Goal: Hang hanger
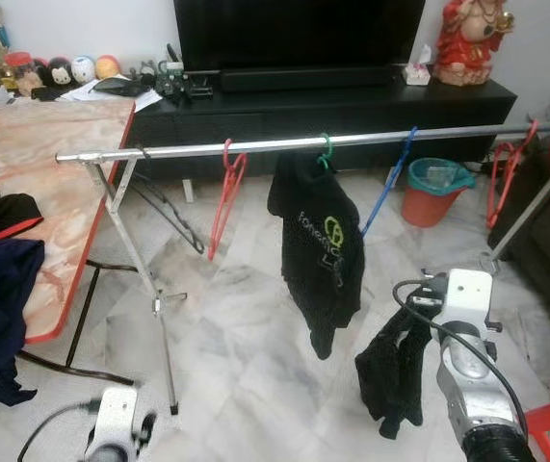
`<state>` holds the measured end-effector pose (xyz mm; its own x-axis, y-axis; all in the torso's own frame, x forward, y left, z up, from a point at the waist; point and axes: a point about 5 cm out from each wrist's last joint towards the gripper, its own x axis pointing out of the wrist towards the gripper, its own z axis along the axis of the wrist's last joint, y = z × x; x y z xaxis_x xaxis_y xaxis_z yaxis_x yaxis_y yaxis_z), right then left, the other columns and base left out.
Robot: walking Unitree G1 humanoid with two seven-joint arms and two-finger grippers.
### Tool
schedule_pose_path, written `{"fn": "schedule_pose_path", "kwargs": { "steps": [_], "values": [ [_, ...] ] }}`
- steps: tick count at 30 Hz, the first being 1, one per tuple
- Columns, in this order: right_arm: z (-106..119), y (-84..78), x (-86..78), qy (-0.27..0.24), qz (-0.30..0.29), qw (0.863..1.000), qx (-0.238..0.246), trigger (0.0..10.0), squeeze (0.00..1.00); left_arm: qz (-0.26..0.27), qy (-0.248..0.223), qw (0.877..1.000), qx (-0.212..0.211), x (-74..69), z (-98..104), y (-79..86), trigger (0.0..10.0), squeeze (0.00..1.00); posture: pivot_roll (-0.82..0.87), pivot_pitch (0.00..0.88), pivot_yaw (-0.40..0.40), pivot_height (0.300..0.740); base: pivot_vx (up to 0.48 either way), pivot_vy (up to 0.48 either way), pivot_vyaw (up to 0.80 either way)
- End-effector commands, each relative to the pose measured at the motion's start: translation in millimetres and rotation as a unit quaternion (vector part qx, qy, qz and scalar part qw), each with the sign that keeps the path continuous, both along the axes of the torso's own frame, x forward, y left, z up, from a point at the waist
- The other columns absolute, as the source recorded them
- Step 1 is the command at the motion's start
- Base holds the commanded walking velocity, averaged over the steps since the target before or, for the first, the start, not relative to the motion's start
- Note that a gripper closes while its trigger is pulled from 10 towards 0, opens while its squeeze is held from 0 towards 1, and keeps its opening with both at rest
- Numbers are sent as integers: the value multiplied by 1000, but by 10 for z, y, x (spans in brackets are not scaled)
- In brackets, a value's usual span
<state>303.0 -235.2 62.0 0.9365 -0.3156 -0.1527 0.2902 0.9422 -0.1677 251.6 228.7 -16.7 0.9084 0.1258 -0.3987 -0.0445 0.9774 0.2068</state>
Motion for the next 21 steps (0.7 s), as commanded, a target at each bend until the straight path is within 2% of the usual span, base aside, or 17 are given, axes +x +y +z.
{"fn": "schedule_pose_path", "kwargs": {
  "steps": [1,4,7,13,16,18,21],
  "values": [
    [141,-26,50,-27,5,1000,-10,10000,0,-22,-99,995,15,306,369,-81,10000,0,-92,0,-49,740,0,0,0],
    [131,-42,42,-24,8,1000,-13,10000,0,-35,-164,986,12,360,578,-118,10000,0,-90,0,-57,740,0,0,0],
    [130,-56,32,-22,10,1000,-15,10000,0,-45,-219,975,11,288,737,-171,10000,0,-98,0,-63,740,0,0,0],
    [68,-112,-21,-12,2,1000,-17,10000,0,-54,-269,961,24,202,988,-255,10000,0,-94,0,-73,740,0,0,0],
    [-95,-145,-90,16,-7,1000,-12,10000,0,-53,-294,954,22,243,1157,-315,10000,0,-89,0,-75,740,0,0,0],
    [-329,-187,-213,63,-23,998,-4,10000,0,-56,-321,945,10,363,1353,-411,10000,0,-98,0,-70,740,0,0,0],
    [-553,-225,-370,113,-44,993,11,10000,0,-68,-336,939,3,476,1507,-506,10000,0,-106,0,-59,740,0,0,0]
  ]
}}
